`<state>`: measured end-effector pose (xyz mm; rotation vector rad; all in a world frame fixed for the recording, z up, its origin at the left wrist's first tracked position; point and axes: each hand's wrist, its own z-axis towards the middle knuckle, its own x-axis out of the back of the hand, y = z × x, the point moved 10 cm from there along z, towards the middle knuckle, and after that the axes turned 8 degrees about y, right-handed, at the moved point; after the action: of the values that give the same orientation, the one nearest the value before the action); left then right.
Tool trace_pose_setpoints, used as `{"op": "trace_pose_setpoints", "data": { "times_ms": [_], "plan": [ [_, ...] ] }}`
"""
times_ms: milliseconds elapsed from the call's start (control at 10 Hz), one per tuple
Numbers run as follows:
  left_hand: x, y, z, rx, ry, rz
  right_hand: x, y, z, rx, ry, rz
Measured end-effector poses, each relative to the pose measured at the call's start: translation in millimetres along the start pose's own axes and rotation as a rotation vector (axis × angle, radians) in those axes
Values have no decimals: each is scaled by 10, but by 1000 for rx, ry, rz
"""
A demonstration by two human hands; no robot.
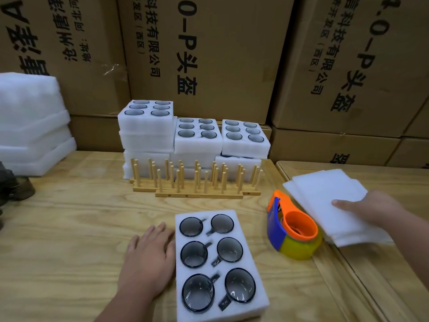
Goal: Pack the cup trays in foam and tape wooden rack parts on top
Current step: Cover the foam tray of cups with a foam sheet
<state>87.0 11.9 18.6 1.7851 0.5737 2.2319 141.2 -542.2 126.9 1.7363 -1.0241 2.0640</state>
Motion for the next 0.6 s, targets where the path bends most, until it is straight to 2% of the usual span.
{"op": "trace_pose_setpoints", "data": {
  "times_ms": [400,600],
  "plan": [
    [-23,-17,18,7,-6,8,192,184,30,-84,110,208],
    [-24,-14,12,4,-5,6,609,-14,-38,-41,194,440]
  ]
}}
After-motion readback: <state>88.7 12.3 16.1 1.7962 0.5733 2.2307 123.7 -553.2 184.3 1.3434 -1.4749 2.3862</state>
